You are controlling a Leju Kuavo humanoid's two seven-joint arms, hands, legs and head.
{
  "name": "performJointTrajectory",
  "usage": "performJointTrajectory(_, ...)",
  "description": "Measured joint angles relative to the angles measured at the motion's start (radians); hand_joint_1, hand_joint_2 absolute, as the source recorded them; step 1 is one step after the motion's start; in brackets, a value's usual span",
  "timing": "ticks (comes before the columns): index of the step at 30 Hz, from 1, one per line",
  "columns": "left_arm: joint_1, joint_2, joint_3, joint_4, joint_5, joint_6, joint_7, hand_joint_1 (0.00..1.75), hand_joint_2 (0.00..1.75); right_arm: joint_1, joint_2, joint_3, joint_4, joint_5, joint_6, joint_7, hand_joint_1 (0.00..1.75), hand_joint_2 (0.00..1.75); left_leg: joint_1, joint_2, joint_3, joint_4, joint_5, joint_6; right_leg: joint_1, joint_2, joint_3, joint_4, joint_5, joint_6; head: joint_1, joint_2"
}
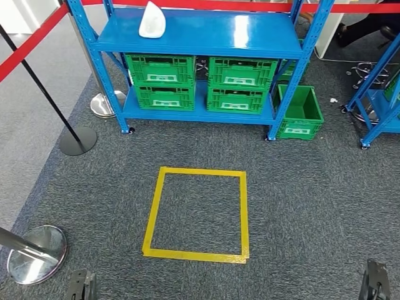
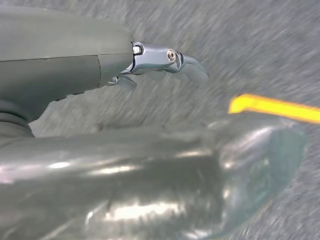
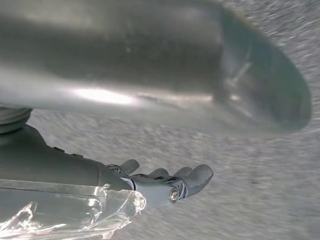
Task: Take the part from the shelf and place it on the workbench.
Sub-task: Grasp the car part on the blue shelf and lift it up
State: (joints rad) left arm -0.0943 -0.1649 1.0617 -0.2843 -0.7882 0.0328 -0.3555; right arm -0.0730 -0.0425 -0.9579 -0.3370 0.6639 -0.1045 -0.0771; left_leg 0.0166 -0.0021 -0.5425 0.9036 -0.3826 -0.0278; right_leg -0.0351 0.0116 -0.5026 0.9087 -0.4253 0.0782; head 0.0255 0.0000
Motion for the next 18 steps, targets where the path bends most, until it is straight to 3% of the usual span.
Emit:
performJointTrajectory(3, -0.017, 0.007, -0.025, -0.044, -0.082, 0.108, -0.063, 0.0, 0.0, 0.007, 0.025, -0.024, 0.013, -0.003, -0.016, 0.023, 0.0, 0.0, 0.001, 0.0, 0.0, 0.0, 0.001, -0.001, 0.001, 0.0, -0.001, 0.001, 0.0, -0.001, 0.0, 0.0)
performJointTrajectory(6, -0.037, 0.005, -0.068, -0.131, -0.16, 0.174, -0.073, 0.0, 0.0, 0.01, 0.053, -0.042, 0.019, 0.009, -0.019, 0.041, 0.0, 0.0, 0.002, 0.0, 0.0, 0.0, 0.002, -0.003, 0.002, 0.0, 0.0, 0.002, 0.001, -0.001, 0.0, 0.0)
performJointTrajectory(14, -0.043, -0.02, -0.238, -0.414, -0.416, 0.261, 0.016, 0.0, 0.0, 0.016, 0.101, -0.049, 0.036, 0.129, 0.012, 0.087, 0.0, 0.0, 0.002, 0.0, 0.0, 0.0, 0.003, -0.004, 0.002, 0.0, 0.0, 0.005, 0.001, -0.002, 0.0, 0.0)
performJointTrajectory(18, -0.04, -0.024, -0.313, -0.505, -0.469, 0.279, 0.042, 0.0, 0.0, 0.019, 0.111, -0.048, 0.044, 0.169, 0.02, 0.093, 0.0, 0.0, 0.001, 0.0, -0.001, 0.001, 0.003, -0.004, 0.002, 0.0, 0.003, 0.005, 0.002, -0.003, 0.0, 0.0)
